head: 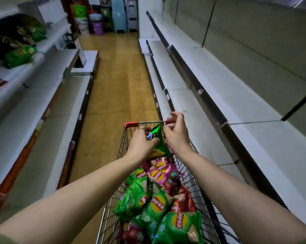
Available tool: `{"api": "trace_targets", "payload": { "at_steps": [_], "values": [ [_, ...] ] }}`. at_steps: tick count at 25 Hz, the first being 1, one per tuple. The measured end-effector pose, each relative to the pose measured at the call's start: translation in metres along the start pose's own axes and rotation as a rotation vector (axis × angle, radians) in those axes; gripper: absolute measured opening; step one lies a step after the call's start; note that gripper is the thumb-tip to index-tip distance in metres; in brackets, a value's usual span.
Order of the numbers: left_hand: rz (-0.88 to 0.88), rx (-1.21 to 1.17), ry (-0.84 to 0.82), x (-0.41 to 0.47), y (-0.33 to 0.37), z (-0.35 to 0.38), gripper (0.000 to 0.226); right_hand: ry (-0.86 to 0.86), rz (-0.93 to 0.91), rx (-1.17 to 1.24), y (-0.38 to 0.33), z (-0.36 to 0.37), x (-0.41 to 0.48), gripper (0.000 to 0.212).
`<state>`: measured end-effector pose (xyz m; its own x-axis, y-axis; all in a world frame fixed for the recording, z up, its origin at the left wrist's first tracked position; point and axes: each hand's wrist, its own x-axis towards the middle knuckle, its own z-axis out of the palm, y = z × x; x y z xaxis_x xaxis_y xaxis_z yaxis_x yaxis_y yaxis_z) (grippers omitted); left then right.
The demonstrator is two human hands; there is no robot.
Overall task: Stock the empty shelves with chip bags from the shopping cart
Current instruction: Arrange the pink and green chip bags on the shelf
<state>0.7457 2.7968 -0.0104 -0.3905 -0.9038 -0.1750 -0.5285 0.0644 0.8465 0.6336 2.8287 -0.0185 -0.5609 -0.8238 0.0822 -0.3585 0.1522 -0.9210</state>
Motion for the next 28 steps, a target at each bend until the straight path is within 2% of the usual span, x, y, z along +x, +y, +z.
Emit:
{"api": "trace_targets", "payload": {
  "at_steps": [4,6,10,12,14,18,22,26,28],
  "values": [
    [-0.165,-0.094,0.003,0.025,-0.043,0.034,0.024,-0.085,0.146,-0.099,0.093,0.033,0.038,0.045],
    [-0.228,-0.136,0.019,0.037,-0.063,0.047,0.026,-0.168,0.219,-0.138,0.136,0.048,0.061,0.051],
    [-0.313,-0.164,0.033,0.051,-0.111,0.06,0.029,-0.38,0.351,-0.295,0.21,0.084,0.106,0.102],
    [-0.314,-0.146,0.041,0.058,-0.128,0.061,0.025,-0.399,0.422,-0.272,0.225,0.103,0.126,0.118],
    [-0.315,-0.138,0.036,0.064,-0.141,0.061,0.023,-0.344,0.47,-0.212,0.234,0.124,0.144,0.125],
    [-0.349,-0.157,0.029,0.067,-0.163,0.07,0.023,-0.271,0.529,-0.404,0.248,0.151,0.148,0.118],
    [-0.39,-0.154,-0.003,0.061,-0.168,0.072,0.03,-0.145,0.47,-0.411,0.247,0.139,0.123,0.106],
    [-0.342,-0.191,-0.046,0.049,-0.147,0.062,0.032,-0.099,0.387,-0.244,0.22,0.094,0.095,0.095],
    [-0.33,-0.202,-0.059,0.042,-0.137,0.057,0.054,-0.164,0.385,-0.116,0.195,0.07,0.079,0.101]
  ]
}}
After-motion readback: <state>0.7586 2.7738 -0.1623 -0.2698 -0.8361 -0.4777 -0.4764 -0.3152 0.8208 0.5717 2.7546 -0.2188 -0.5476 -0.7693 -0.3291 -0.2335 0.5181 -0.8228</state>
